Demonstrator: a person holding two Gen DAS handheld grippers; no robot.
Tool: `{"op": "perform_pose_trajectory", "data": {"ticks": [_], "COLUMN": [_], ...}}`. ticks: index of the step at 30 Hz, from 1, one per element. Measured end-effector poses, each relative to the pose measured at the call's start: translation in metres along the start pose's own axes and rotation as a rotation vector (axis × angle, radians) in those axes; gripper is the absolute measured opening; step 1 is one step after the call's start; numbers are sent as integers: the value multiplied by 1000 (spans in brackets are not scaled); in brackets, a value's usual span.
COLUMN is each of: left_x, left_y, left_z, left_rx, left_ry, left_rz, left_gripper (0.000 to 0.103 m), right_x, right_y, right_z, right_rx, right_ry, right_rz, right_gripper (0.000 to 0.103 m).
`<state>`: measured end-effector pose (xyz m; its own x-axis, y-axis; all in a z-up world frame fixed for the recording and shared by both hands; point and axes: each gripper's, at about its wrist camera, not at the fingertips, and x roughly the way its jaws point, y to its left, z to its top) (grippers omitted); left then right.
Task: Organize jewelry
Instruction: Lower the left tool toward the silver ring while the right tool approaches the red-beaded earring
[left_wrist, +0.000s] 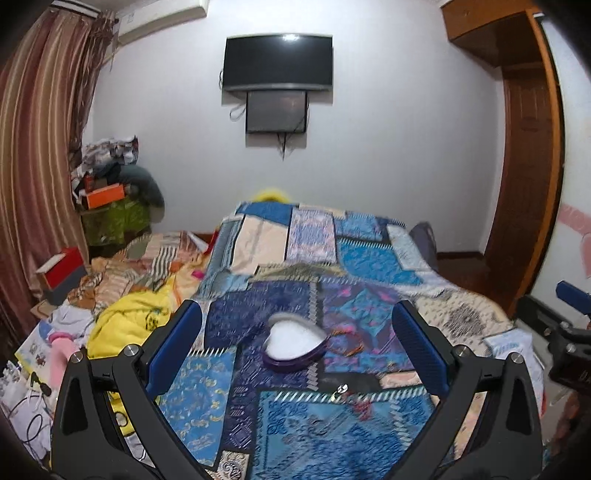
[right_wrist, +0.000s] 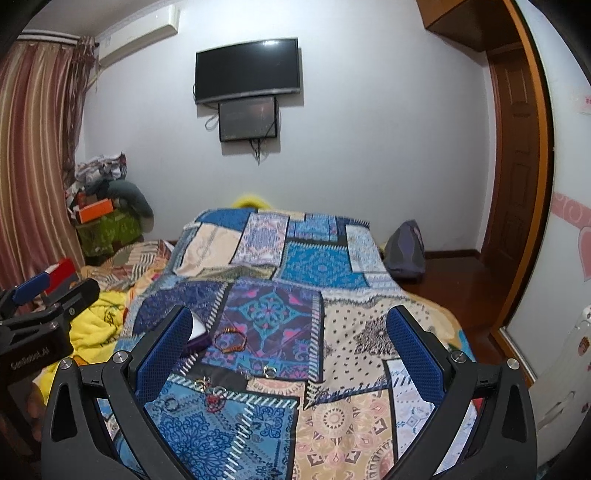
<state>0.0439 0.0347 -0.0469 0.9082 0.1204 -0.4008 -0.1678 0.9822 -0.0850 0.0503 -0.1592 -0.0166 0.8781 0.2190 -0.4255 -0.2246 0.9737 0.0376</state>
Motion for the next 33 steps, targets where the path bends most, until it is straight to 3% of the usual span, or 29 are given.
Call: {"op": "perform_pose_trajectory", "data": {"ticks": [1, 4, 8, 15, 17, 19, 23, 24, 26, 28, 33], "left_x": [6, 24, 57, 98, 103, 106, 107, 107, 109, 112, 117], "left_y": [5, 14, 28, 42, 41, 37, 27, 23, 18, 12, 6], "left_z": [-5, -16, -39, -76, -83, -88, -98, -101, -103, -107, -113], "left_rx": [30, 30, -25, -89, -87, -70, -44, -33, -3, 28, 46], "left_ry": [71, 181, 325, 486, 514, 545, 573, 582, 598, 611, 626], "left_rz": [15, 1, -39, -105, -120, -142, -188, -197, -207, -214, -222], "left_gripper": [103, 103, 103, 103, 99, 88, 83, 77, 69, 61, 49], "right_x": [4, 19, 41, 73, 82, 89, 100, 103, 106, 111, 122], "right_y": [-1, -3, -5, 3, 6, 9, 14, 15, 17, 17, 23], "right_z": [-3, -11, -24, -52, -60, -65, -74, -76, -79, -81, -85], "right_rx": [-1, -15, -31, -74, -82, -87, -87, -89, -85, -79, -85], "right_ry": [15, 75, 168, 317, 363, 393, 437, 443, 462, 478, 514], "right_rz": [-3, -11, 15, 112, 154, 181, 230, 238, 268, 289, 335], "right_gripper": [103, 103, 103, 103, 102, 97, 88, 86, 77, 75, 59]}}
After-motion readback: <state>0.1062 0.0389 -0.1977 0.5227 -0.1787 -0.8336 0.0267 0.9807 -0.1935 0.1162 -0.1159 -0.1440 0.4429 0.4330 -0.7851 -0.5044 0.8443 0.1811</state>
